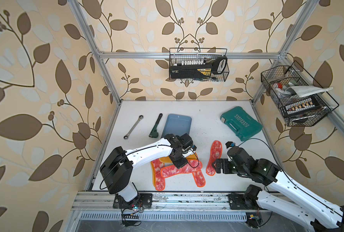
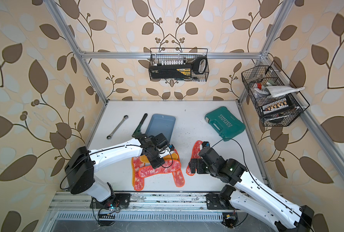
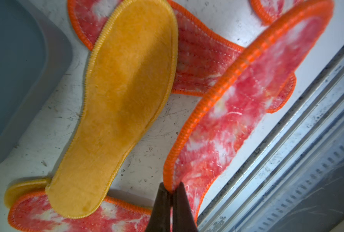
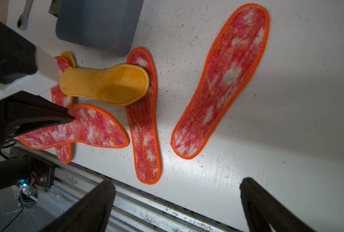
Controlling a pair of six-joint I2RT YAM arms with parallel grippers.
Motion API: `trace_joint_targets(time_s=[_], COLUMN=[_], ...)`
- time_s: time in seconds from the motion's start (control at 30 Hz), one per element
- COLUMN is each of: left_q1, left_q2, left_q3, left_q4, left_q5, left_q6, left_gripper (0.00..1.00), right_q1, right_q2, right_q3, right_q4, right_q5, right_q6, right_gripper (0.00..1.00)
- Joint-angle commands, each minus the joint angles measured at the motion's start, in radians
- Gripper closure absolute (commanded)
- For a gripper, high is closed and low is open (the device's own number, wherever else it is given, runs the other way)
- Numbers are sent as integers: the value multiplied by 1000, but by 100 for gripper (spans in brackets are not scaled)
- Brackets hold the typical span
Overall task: Put the insoles into the storage box
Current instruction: Pick up the insole from the center of the board.
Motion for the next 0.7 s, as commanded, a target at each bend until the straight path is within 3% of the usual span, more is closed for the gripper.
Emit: trace_joint_targets(time_s=[0.0,0.33,0.53,0.67], left_q1=[3,14,8,8], left_q2=[-84,-261,-338,-379], left_q3=[41,-12,-136,-188], left_q4=[-27,165,323,379], left_q5=[-29,-338,-362,-361], left_q6=[-135,-758,-1036,-1140], left_gripper=[100,100,100,100], right_q1=[1,-6,-3,3], right_q2=[-20,14,104,201], right_q3=[32,-26,-68,-69], right_q4=[51,415,674,831], right_q5=[2,-116,-147,-166], right_q6=[28,145,200,220], right_gripper=[1,3,6,11])
